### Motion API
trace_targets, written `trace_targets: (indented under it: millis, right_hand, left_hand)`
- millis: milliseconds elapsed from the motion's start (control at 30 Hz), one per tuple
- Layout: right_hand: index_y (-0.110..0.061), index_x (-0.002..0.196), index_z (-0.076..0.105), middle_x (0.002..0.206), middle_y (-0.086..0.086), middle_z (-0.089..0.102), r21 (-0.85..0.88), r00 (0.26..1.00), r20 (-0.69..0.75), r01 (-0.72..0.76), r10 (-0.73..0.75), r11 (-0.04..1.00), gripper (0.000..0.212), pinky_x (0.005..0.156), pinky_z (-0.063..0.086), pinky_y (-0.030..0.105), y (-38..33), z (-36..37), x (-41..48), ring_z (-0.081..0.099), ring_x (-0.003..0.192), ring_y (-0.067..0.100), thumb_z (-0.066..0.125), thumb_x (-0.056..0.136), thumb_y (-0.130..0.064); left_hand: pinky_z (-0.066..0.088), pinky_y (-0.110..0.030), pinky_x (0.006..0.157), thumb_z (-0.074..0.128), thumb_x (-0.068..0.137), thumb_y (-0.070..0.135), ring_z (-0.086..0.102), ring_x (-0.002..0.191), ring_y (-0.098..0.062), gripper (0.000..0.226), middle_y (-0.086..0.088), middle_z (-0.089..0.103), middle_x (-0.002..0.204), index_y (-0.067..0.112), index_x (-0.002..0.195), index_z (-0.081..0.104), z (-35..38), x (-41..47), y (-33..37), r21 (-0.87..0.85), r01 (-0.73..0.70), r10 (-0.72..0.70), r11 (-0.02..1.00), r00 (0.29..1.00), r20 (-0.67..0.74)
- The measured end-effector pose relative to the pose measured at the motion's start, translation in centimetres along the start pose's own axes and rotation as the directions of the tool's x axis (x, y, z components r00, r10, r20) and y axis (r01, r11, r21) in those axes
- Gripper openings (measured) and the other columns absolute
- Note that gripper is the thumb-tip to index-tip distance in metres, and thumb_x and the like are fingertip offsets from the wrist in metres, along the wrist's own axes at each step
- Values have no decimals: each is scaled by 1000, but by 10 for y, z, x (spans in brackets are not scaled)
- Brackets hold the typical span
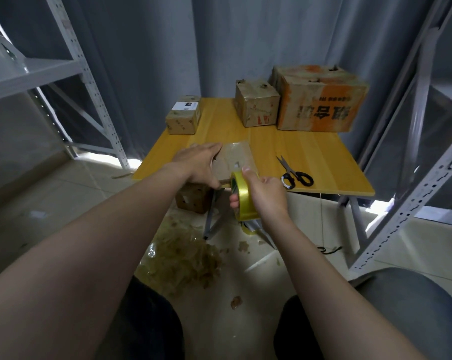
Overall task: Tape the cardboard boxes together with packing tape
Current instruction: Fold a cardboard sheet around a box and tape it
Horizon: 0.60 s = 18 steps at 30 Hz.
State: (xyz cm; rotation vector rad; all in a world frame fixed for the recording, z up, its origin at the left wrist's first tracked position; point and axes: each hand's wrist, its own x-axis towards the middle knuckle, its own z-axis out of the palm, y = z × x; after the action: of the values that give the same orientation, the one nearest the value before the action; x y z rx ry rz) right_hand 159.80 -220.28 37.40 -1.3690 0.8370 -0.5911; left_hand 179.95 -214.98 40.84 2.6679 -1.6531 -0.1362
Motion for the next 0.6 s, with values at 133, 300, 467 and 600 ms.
trace_targets:
  millis: [133,300,467,600]
  right_hand:
    - [-1,102,70,70,15,76,2,999,4,-37,37,999,48,66,65,42,17,-2,-6,77,63,31,59,101,-47]
    - [-7,102,70,70,13,77,5,999,8,-37,37,999,45,59,60,32,27,-1,-11,77,64,30,59,101,-50]
    - [-10,104,69,73,15,77,15,999,26,-20,20,1000,43,65,62,37,33,-1,-15,77,68,33,57,102,-51]
    - [-14,106,67,73,16,76,24,999,51,-7,6,1000,34,61,59,32,30,0,-21,77,67,32,55,104,-46]
  left_hand:
    - [41,-51,113,89,60,58,34,147,-25,134,9,30,166,29,166,13,-2,4,-3,-108,-5,17,994,994,104]
    - [32,-46,121,92,64,52,26,153,-23,133,9,20,171,27,167,11,1,5,-6,-176,-21,42,984,992,119]
    - [27,-61,119,81,73,63,12,156,-30,124,3,10,172,27,166,7,4,0,-2,-8,-58,59,998,991,119]
    - [38,-62,109,79,74,66,24,149,-31,113,-1,20,165,29,161,18,6,-4,4,39,-50,45,998,992,115]
